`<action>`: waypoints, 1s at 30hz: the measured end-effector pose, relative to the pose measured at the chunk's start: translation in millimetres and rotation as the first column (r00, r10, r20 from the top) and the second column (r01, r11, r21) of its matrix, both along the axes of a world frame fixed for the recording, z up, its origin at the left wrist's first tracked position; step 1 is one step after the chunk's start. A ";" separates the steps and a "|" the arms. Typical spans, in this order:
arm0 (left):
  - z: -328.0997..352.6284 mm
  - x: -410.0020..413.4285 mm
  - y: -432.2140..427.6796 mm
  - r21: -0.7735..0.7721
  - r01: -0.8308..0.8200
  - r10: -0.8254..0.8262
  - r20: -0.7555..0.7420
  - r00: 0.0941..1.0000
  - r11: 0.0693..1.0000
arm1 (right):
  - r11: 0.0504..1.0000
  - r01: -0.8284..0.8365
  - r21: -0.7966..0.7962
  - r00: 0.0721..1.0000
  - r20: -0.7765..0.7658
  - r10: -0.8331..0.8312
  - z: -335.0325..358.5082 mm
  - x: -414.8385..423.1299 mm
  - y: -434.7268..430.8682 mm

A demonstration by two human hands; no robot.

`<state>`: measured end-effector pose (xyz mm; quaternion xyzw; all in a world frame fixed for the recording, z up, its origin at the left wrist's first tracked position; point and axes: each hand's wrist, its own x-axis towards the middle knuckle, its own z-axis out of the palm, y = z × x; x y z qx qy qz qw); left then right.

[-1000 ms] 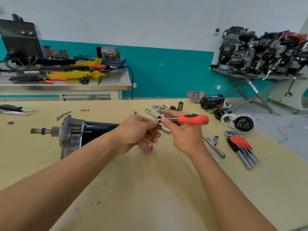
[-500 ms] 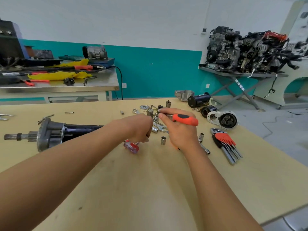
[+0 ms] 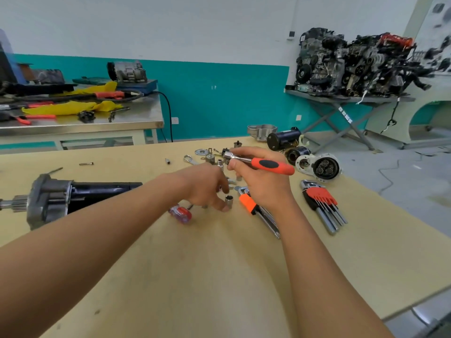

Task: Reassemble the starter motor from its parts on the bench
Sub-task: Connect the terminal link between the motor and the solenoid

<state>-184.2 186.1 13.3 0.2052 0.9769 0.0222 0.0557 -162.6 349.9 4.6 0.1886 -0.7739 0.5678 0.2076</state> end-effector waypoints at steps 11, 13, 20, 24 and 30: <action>-6.6 34.8 -14.7 0.914 -0.017 0.408 -0.164 0.898 0.404 | 0.877 -0.050 -0.478 0.997 0.021 0.069 -3.8 4.4 -11.0; -2.7 50.3 -20.3 0.981 -0.012 0.412 -0.071 0.908 0.195 | 0.882 -0.078 -0.465 0.997 -0.023 0.076 -5.3 7.5 -21.4; -1.0 88.1 -32.7 0.973 -0.094 0.217 0.141 0.966 -0.209 | 0.927 -0.178 -0.330 0.963 -0.254 0.095 -3.7 31.4 -52.6; 1.9 101.7 -42.0 0.987 -0.039 0.243 0.077 0.967 -0.156 | 0.942 -0.183 -0.281 0.955 -0.278 0.103 -0.1 41.6 -59.2; 4.2 120.3 -54.9 0.991 0.036 0.406 -0.087 0.910 0.130 | 0.926 -0.144 -0.348 0.962 -0.268 0.049 -6.0 59.2 -82.3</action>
